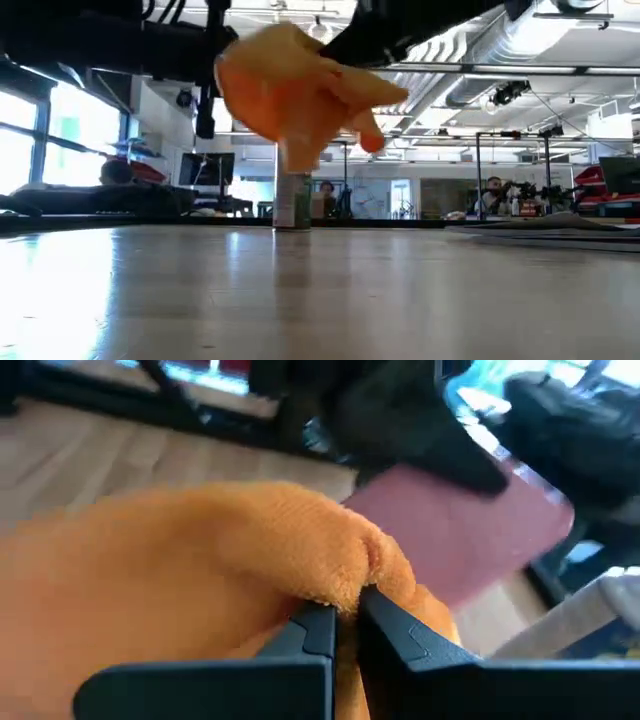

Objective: Apply microfiber cloth
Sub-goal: Wipe the back and front of the cellphone using the orange microfiber cloth

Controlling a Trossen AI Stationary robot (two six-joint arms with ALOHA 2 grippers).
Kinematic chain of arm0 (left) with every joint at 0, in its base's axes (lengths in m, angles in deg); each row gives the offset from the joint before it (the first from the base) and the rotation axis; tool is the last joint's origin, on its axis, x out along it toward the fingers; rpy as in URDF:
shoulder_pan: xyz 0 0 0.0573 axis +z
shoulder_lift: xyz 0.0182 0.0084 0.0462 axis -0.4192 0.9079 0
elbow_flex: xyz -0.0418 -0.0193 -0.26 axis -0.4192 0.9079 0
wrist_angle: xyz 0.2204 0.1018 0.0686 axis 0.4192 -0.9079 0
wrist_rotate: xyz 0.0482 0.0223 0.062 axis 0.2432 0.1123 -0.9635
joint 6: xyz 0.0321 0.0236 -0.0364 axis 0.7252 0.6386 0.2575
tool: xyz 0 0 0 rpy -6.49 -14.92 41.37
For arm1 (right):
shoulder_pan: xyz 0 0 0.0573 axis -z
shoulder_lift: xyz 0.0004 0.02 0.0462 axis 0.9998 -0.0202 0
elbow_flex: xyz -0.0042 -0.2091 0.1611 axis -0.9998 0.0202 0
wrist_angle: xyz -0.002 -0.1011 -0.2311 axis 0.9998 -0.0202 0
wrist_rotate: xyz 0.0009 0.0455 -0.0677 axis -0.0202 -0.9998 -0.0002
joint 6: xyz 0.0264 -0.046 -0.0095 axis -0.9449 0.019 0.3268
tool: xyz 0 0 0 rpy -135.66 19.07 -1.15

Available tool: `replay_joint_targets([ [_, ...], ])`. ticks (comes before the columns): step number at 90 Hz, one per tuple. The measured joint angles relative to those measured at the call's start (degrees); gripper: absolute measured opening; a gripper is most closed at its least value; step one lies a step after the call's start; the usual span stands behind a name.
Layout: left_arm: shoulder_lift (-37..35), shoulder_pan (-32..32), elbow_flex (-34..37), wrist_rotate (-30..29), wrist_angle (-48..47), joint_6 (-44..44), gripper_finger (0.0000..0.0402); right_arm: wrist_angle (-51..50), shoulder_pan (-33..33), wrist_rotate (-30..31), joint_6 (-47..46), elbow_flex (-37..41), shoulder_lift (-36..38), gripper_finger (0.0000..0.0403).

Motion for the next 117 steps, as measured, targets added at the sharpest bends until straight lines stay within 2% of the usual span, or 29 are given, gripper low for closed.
replay_joint_targets([
  [10,2.15,-0.73,-1.86,0.18,-0.07,-0.07,0.0015,6.07,1.52,1.24,2.86,0.0,-2.11,0.0],
  [18,3.2,-1.1,-3.08,-0.35,-0.49,-0.04,0.0015,8.12,2.19,4.41,4.63,0.0,-3.22,0.0],
  [28,3.33,-1.36,-3.53,-1.06,-0.52,0.01,0.0015,9.36,2.49,4.9,7.07,-0.02,-4.16,0.0],
  [48,3.02,-1.36,-3.37,-0.41,0.03,-0.22,0.0015,13.99,2.07,1.51,9.51,-0.02,-7.29,0.0],
  [82,2.72,-1.19,-3.57,0.39,2.36,-0.48,0.0015,16.04,0.63,-2.96,9.61,-0.17,-7.78,0.0],
  [103,2.67,-1.03,-3.57,0.56,2.35,-0.48,0.0015,16.04,0.66,-0.62,9.26,-0.15,-7.78,0.0],
  [117,2.67,-0.95,-3.57,0.91,1.97,-0.52,0.0015,14.97,0.52,8.94,9.93,-0.13,-6.75,0.0],
])
